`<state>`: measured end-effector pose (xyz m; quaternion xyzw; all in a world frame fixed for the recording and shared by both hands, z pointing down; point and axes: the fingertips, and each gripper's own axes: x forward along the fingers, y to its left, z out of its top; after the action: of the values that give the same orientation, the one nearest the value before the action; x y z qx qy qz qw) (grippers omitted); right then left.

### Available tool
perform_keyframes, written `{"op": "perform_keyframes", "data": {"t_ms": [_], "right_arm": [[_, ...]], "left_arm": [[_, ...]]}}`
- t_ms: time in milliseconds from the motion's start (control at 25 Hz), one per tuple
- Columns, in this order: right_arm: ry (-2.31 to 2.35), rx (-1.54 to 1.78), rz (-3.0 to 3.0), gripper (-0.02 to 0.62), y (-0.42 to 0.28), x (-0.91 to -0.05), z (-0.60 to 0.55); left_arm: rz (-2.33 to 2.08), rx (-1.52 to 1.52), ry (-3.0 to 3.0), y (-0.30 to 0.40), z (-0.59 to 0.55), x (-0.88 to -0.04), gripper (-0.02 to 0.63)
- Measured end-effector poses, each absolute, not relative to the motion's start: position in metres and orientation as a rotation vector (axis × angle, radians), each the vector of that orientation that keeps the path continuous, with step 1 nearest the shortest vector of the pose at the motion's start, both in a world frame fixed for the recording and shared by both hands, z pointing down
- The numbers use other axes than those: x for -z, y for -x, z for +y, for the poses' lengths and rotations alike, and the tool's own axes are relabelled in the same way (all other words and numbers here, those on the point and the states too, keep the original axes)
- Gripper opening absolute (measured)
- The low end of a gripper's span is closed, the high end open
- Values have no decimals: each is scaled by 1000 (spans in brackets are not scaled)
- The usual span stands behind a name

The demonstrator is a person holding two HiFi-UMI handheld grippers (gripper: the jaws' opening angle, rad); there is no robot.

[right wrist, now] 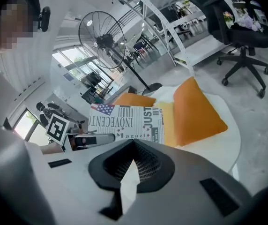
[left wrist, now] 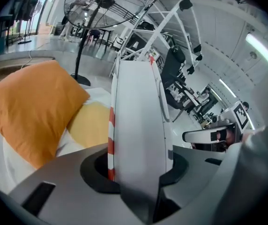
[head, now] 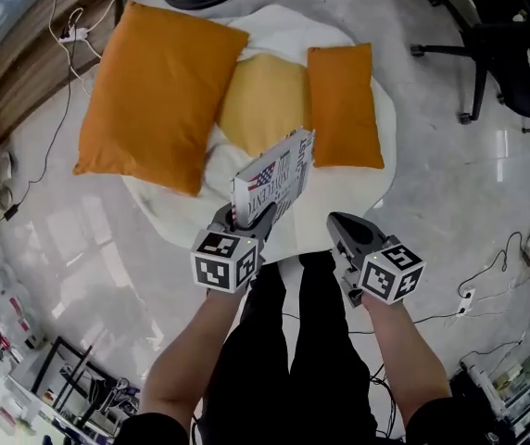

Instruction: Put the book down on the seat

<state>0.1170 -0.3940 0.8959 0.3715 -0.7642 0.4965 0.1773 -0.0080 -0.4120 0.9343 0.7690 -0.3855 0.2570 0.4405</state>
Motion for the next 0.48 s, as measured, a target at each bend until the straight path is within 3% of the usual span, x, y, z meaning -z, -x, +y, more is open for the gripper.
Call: {"op": "perform_keyframes", "data": {"t_ms": [480], "right_arm": [[-896,-1414,-2160,14,-91,-976,-395]], "left_arm": [[-918,-654,-1823,-11,-437,-1048,161]]}}
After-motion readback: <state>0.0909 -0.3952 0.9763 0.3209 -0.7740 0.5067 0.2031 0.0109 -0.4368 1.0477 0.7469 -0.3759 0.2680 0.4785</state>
